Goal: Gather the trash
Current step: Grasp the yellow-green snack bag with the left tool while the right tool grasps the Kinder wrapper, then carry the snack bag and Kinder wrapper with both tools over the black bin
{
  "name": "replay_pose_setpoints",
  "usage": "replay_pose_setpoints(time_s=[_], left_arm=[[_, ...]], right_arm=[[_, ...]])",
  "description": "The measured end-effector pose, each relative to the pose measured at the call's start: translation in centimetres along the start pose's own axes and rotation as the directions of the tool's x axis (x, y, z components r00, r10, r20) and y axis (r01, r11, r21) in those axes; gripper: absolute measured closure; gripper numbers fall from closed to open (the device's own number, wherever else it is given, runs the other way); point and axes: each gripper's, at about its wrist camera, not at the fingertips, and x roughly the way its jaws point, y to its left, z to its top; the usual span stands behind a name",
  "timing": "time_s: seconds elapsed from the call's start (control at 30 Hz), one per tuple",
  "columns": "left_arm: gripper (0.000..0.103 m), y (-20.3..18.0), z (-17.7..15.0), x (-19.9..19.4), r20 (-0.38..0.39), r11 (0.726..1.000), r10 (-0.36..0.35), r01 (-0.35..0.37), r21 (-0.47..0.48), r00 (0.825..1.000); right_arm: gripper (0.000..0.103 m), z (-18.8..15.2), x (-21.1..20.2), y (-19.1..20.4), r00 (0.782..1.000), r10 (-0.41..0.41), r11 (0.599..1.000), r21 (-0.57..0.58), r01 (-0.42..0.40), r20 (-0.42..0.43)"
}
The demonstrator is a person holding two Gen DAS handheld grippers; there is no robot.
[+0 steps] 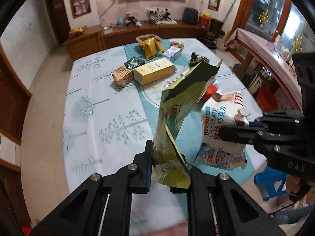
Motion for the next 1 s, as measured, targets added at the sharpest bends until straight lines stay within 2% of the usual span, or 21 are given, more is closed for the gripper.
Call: replay_pose_setpoints(time_s=[0.23, 0.47, 0.63, 0.77, 1.0], left_arm=[[0.093, -6.9, -5.5, -7.0, 0.079, 0.994, 0.05, -0.042, -0.1, 0.996], [0.093, -12.4, -11.1, -11.6, 0.076, 0.984, 0.103, -0.09, -0.153, 0.992], [0.093, -14.7, -14.2, -14.4, 0.048, 0.979, 0.139, -0.13, -0.159, 0.989], [0.093, -15.0, -15.7, -15.9, 0.037, 0.974, 0.161, -0.153, -0.165, 0.986], [0.093, -14.2, -18.4, -15.2, -0.032, 0.972, 0.154, -0.157, -0.175, 0.988]], right_arm=[[0.097, -6.7, -9.0, 2.0, 0.998, -0.027, 0.995, -0.095, 0.032, 0.053], [0.097, -13.2, -15.1, 2.8, 0.998, -0.017, 0.994, -0.11, 0.024, 0.065], [0.097, -16.6, -17.2, 3.1, 0.999, -0.001, 0.997, -0.08, 0.006, 0.054], [0.097, -18.6, -17.9, 3.5, 0.999, 0.009, 0.998, -0.059, -0.007, 0.035], [0.097, -20.8, -16.8, 4.1, 1.0, 0.019, 1.0, -0.02, -0.019, -0.02]])
